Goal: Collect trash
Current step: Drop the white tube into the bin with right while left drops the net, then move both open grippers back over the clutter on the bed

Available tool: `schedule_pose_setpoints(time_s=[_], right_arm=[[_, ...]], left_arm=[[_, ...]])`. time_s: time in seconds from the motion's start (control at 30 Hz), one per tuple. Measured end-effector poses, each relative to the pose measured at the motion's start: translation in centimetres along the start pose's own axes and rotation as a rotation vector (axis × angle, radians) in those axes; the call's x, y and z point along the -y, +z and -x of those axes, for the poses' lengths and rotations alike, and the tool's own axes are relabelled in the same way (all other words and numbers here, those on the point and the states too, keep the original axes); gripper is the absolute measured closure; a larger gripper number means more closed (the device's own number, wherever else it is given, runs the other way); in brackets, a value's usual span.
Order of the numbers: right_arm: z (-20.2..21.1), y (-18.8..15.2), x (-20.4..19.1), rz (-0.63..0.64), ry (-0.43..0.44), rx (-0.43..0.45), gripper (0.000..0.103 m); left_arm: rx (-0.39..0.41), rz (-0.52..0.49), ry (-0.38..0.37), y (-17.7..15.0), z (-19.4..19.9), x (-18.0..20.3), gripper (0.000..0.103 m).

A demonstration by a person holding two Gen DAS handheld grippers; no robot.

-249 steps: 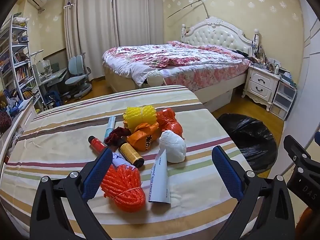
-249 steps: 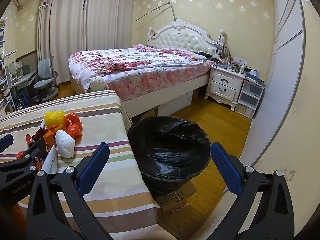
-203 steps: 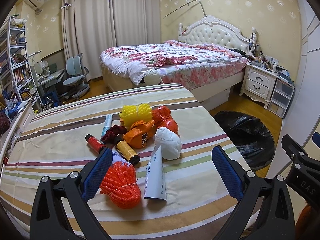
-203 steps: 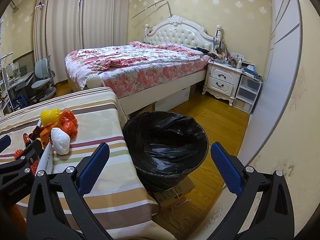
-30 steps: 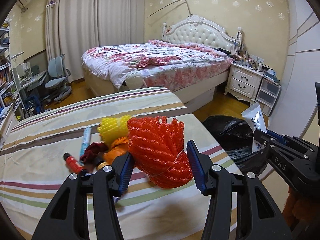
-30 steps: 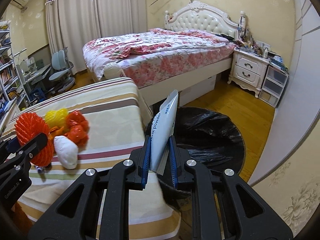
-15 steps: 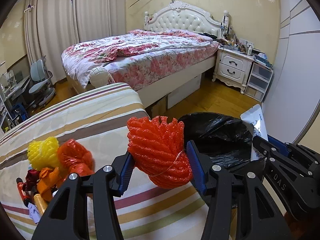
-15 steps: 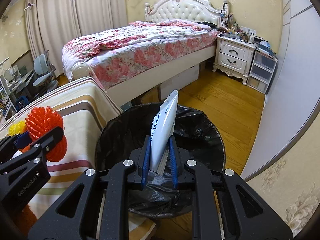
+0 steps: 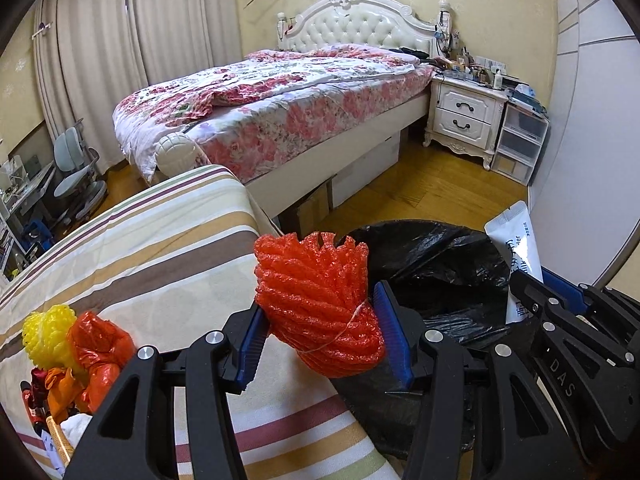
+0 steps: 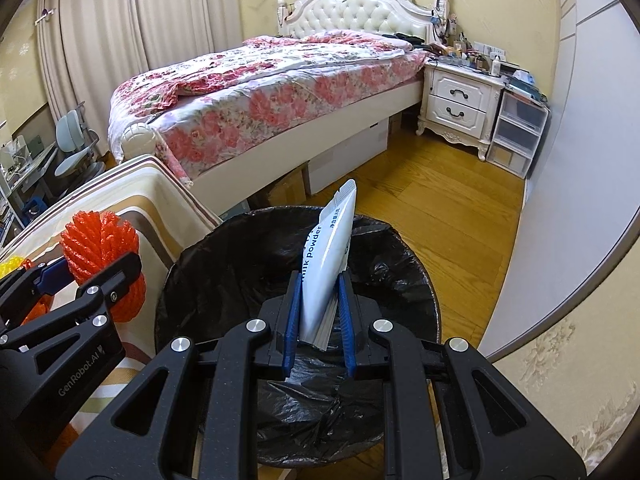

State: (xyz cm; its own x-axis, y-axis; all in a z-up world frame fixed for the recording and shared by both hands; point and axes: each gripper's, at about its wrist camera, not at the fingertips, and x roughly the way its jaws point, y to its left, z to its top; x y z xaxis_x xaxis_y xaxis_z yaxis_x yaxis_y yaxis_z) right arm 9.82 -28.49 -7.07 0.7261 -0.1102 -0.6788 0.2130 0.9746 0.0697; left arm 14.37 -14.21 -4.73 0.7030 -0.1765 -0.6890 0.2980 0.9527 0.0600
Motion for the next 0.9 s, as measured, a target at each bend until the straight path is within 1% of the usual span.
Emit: schedule_pose_setpoints(time_s=[0.1,0.2,0.23,0.27,0.3,0.37,0.5,0.77,0.9], right_arm=[[-0.2,0.1,0.1,-0.003,-0.001,-0.003,0.085],[-0.3,0.2,0.1,-0.002,0.000,-0.002,0.083],[-0.2,0.1,0.1,-0.002,-0.004,0.002,0.080],[-0.2,0.2,0.1,-0.004,-0.005,0.007,0.076],[-0.1,0.2,0.1,-0.005,-0.005,0.009,0.075],[-0.1,0.2,0.2,-0.008,-0.011,0.013,0.066],[0.2,0.1,0.3,-0.015,-0.031,0.020,0.063],[1.3,-0.5,0.4,-0.028,-0.052,0.023,0.049],[2.1,-1.1,-0.1,-0.028,-0.046,0.020,0.047]], left_arm=[[-0.002,-0.004,0.003,-0.1,-0.2,0.1,0.051],[-0.003,-0.004,0.003,0.0,-0.3,0.2,0.046],[-0.004,-0.003,0.003,0.0,-0.4,0.2,0.043],[-0.004,0.000,0.004,0.1,-0.5,0.2,0.036],[-0.002,0.005,0.004,0.1,-0.5,0.2,0.033],[0.002,0.015,0.002,0.1,-0.4,0.0,0.028],[0.001,0.022,0.005,-0.1,-0.2,-0.3,0.026],[0.017,0.023,0.029,-0.8,1.4,-1.3,0.025],[0.008,0.032,0.038,-1.6,2.8,-2.1,0.025]])
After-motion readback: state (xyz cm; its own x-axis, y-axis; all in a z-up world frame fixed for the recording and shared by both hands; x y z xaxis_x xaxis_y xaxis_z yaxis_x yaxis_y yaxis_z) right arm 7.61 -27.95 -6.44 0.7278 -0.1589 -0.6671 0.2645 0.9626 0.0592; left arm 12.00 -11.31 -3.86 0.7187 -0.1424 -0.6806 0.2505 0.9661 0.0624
